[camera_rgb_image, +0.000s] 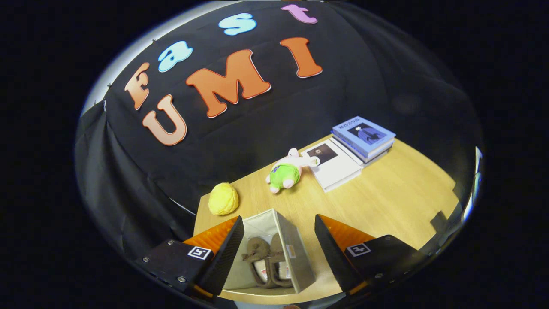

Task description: Open the storage box then place both shoes into the box .Put the left shoe in first, then the right shoe, with the right side of both shoes facing outward in a uniform manner.

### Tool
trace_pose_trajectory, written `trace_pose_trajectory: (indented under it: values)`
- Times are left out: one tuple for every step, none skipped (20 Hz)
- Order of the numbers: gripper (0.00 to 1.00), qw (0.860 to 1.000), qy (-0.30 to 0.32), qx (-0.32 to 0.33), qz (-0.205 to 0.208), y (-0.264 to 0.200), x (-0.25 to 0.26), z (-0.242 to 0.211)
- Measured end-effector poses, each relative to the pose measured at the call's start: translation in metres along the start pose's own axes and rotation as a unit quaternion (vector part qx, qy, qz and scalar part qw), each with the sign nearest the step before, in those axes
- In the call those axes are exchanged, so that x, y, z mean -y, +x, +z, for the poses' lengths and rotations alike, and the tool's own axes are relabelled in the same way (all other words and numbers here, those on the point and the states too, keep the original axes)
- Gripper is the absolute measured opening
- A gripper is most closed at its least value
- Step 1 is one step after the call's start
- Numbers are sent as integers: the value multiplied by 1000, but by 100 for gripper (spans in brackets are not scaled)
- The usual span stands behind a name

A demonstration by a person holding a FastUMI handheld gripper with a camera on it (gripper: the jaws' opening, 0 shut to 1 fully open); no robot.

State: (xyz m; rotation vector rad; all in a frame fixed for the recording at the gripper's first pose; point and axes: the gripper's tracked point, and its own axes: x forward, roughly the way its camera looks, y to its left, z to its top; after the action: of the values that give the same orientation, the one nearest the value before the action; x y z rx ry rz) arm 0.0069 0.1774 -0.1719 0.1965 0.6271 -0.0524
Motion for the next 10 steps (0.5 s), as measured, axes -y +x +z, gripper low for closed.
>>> trace_pose_trajectory:
  values:
    - [99,1000,-23,15,-12,-4,10,13]
    - [98,998,-42,30,-24,-7,20,28]
    - [98,997,-53,40,-29,-11,26,40]
    - [98,997,-58,49,-24,-16,28,49]
    - [98,996,-61,58,-17,-21,29,61]
    - [98,995,-64,69,-13,-26,31,74]
    - [98,994,-70,80,-14,-31,35,84]
    - [98,993,-77,90,-16,-35,39,93]
    - [98,991,-88,100,-20,-40,44,101]
    - [98,988,-100,111,-25,-44,47,108]
